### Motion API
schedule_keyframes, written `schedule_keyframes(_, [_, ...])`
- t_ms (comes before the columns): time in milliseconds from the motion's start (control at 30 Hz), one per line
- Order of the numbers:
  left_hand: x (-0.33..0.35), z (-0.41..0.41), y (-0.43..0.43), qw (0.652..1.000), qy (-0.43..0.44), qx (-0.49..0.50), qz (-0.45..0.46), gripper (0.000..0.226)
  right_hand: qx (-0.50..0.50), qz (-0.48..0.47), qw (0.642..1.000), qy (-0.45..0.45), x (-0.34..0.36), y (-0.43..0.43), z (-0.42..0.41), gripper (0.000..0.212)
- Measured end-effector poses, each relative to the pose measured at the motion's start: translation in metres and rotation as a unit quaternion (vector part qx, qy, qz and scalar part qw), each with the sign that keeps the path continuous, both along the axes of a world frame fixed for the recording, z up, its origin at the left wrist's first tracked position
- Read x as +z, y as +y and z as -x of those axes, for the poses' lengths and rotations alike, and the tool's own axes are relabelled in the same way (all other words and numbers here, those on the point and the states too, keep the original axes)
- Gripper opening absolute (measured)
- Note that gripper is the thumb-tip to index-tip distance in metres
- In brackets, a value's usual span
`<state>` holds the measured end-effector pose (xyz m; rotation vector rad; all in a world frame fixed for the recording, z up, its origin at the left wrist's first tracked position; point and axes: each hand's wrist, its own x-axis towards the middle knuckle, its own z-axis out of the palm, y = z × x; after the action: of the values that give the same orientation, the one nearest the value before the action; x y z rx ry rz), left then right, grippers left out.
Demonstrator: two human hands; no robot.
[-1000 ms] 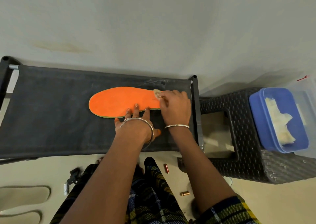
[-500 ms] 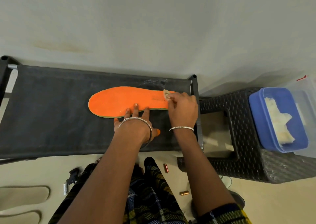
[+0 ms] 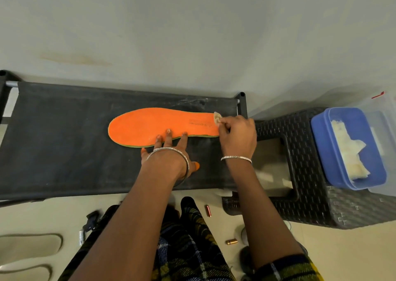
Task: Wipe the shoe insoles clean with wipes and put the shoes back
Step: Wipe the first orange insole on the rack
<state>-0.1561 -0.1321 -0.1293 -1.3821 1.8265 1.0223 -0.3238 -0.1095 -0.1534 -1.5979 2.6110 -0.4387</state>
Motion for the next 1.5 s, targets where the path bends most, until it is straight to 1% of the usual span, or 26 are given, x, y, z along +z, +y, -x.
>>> schedule_keyframes(100, [0.000, 0.000, 0.000, 1.000, -0.003, -0.002, -0.001, 0.090, -0.044, 0.010, 0.998, -0.032, 0.001, 0.000, 0.003, 0.012])
schedule_keyframes(167, [-0.001, 0.000, 0.000, 1.000, -0.006, -0.004, -0.002, 0.091, -0.030, 0.019, 0.999, -0.036, 0.001, 0.010, -0.004, 0.011])
schedule_keyframes(333, [-0.001, 0.002, 0.001, 1.000, -0.008, 0.002, 0.000, 0.090, 0.019, 0.003, 1.000, -0.002, 0.000, 0.028, -0.017, 0.011])
schedule_keyframes(467, [0.000, 0.001, 0.001, 1.000, -0.010, -0.002, 0.000, 0.090, -0.003, -0.002, 1.000, 0.010, 0.003, 0.005, -0.008, 0.010])
schedule_keyframes(567, [0.001, -0.001, -0.001, 1.000, -0.008, -0.004, -0.005, 0.089, -0.027, -0.001, 1.000, -0.016, 0.004, -0.006, -0.005, 0.013])
schedule_keyframes(633, [0.002, -0.001, -0.002, 1.000, -0.009, -0.006, -0.007, 0.089, -0.025, 0.006, 0.999, -0.030, 0.004, 0.000, -0.009, 0.010])
schedule_keyframes(800, [0.002, 0.001, -0.002, 1.000, -0.011, -0.010, -0.005, 0.088, -0.010, 0.004, 1.000, -0.023, 0.003, 0.029, -0.027, 0.010])
schedule_keyframes(900, [0.003, 0.001, -0.001, 1.000, -0.010, -0.011, -0.005, 0.088, -0.024, 0.000, 1.000, -0.009, 0.003, 0.016, -0.019, 0.009])
schedule_keyframes(1000, [0.003, -0.001, -0.003, 1.000, -0.006, -0.016, -0.006, 0.088, -0.046, -0.003, 0.999, -0.024, 0.005, -0.007, -0.008, 0.012])
schedule_keyframes(1067, [0.004, -0.001, -0.003, 1.000, -0.009, -0.021, -0.005, 0.087, -0.044, -0.014, 0.998, -0.038, 0.005, -0.012, -0.003, 0.015])
schedule_keyframes(1200, [0.005, 0.001, -0.002, 1.000, -0.011, -0.021, -0.008, 0.088, -0.007, -0.014, 1.000, -0.018, 0.005, 0.012, -0.018, 0.009])
schedule_keyframes(1300, [0.005, 0.003, -0.001, 1.000, -0.014, -0.018, -0.009, 0.089, 0.009, -0.012, 1.000, -0.022, 0.004, 0.025, -0.025, 0.010])
schedule_keyframes(1433, [0.007, 0.002, -0.001, 1.000, -0.013, -0.022, -0.007, 0.088, -0.031, -0.007, 0.999, 0.002, 0.004, 0.003, -0.013, 0.011])
schedule_keyframes(1500, [0.008, 0.001, -0.003, 1.000, -0.011, -0.023, -0.009, 0.088, -0.049, 0.000, 0.999, -0.011, 0.004, -0.006, -0.008, 0.013])
